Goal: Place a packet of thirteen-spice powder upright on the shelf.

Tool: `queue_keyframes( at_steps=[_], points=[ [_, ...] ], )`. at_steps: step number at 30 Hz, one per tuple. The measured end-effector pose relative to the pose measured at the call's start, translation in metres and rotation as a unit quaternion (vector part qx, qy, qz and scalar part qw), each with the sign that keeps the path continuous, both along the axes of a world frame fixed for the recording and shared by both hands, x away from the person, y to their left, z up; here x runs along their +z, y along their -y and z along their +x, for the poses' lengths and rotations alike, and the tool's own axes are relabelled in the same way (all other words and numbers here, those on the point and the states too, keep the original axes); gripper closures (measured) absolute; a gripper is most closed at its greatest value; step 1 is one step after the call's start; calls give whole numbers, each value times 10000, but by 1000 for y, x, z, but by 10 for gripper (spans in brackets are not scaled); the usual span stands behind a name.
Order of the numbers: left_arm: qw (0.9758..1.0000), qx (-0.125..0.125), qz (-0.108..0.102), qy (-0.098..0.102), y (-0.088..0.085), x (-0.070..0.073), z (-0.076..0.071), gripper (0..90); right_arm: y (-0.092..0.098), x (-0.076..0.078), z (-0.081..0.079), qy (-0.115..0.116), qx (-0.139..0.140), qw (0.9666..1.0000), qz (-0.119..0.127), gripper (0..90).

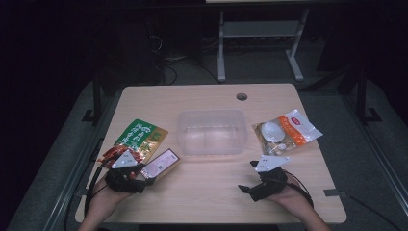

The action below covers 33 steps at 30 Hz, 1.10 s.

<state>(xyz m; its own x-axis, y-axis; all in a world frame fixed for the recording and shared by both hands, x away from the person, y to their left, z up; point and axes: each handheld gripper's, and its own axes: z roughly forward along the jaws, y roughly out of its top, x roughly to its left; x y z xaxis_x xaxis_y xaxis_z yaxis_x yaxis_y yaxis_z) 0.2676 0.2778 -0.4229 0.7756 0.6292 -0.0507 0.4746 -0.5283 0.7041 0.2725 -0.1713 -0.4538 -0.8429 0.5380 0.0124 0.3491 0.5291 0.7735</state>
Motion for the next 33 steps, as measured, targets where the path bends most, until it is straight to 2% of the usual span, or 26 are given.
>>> queue_keyframes(
  at_steps=[1, 4, 6, 8, 15, 17, 21, 22, 23, 26, 27, 28, 29, 30, 31, 33],
  points=[
    [9999, -133, -82, -36, 4, 0, -1, 323, 0, 0, 0, 2, -10, 10000, -2, 59],
    [9982, -587, -133, -34, 16, 1, 0, 323, 0, 1, -1, 6, 10, 10000, -19, 58],
    [9959, -883, -213, -37, 25, 2, 2, 323, 0, 2, -2, -17, 34, 10000, 9, 58],
    [9925, -1201, -228, -26, 34, 2, 5, 323, 1, 2, -2, -30, 81, 10000, 12, 59],
    [9777, -2090, -172, -104, 72, -5, 15, 323, 5, 4, -3, -66, 232, 9997, 96, 58],
    [9719, -2351, -62, -90, 82, -7, 19, 322, 5, 4, -4, -51, 317, 9994, 107, 58],
    [9632, -2684, -45, -161, 102, -11, 27, 322, 3, 4, -5, -64, 405, 9991, 97, 58],
    [9619, -2727, -29, -166, 105, -12, 29, 322, 3, 4, -4, -72, 444, 9990, 84, 58],
    [9593, -2819, -25, -168, 110, -14, 33, 322, 3, 4, -4, -79, 453, 9989, 79, 57],
    [9535, -3007, -65, -176, 121, -18, 40, 322, 3, 4, -5, -98, 468, 9988, 109, 57],
    [9507, -3095, -69, -175, 124, -19, 43, 321, 3, 4, -4, -62, 501, 9987, 104, 57],
    [9495, -3133, -70, -172, 126, -21, 45, 321, 3, 4, -5, -92, 516, 9986, 119, 57],
    [9450, -3266, -66, -151, 128, -24, 48, 321, 3, 4, -5, -82, 562, 9983, 115, 57],
    [9450, -3266, -66, -151, 128, -24, 48, 321, 3, 4, -5, -96, 572, 9982, 115, 57],
    [9436, -3307, -64, -158, 129, -26, 50, 321, 2, 4, -5, -104, 602, 9981, 121, 57],
    [9424, -3342, -51, -157, 129, -29, 52, 320, 1, 4, -5, -89, 631, 9979, 102, 57]
  ],
)
